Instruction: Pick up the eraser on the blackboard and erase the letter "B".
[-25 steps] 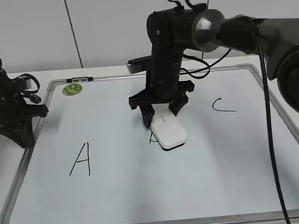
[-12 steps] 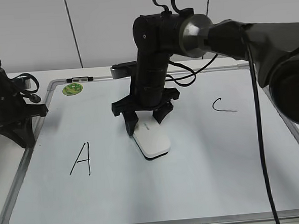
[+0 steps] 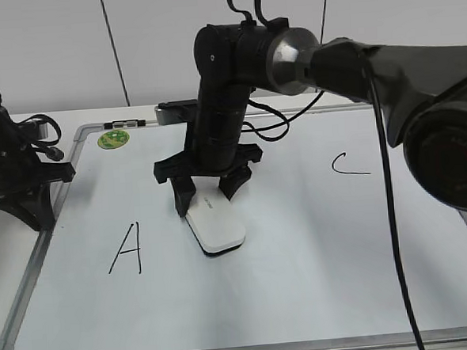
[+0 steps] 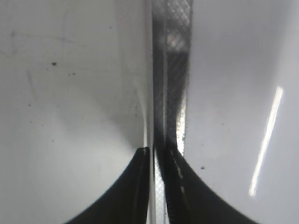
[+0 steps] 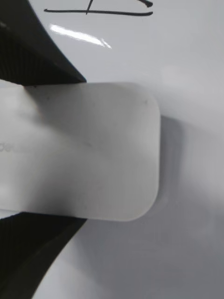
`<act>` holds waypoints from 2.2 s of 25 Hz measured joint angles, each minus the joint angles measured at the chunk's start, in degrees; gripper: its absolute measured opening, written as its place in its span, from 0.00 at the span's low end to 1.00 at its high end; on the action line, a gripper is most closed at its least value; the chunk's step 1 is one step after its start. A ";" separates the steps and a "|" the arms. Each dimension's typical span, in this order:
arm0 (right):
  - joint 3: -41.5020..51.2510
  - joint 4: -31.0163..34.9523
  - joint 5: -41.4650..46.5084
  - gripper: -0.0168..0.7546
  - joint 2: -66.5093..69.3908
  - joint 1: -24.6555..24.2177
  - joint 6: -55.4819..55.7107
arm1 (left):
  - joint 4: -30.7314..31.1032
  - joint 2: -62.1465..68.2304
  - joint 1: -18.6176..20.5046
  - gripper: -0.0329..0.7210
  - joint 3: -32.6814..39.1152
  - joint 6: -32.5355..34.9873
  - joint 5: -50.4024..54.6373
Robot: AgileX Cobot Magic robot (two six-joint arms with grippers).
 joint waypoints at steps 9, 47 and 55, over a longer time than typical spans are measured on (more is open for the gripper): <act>-1.89 -2.95 0.64 0.70 0.75 -0.90 0.24 | -0.13 0.00 0.00 0.16 0.00 0.00 0.00; 23.11 -20.51 0.21 0.70 -21.89 -23.37 5.67 | -0.13 0.00 0.00 0.17 0.00 0.00 0.00; 28.25 -11.74 -0.07 0.70 -22.38 -31.78 -2.43 | -0.13 0.00 0.00 0.17 0.00 0.00 0.00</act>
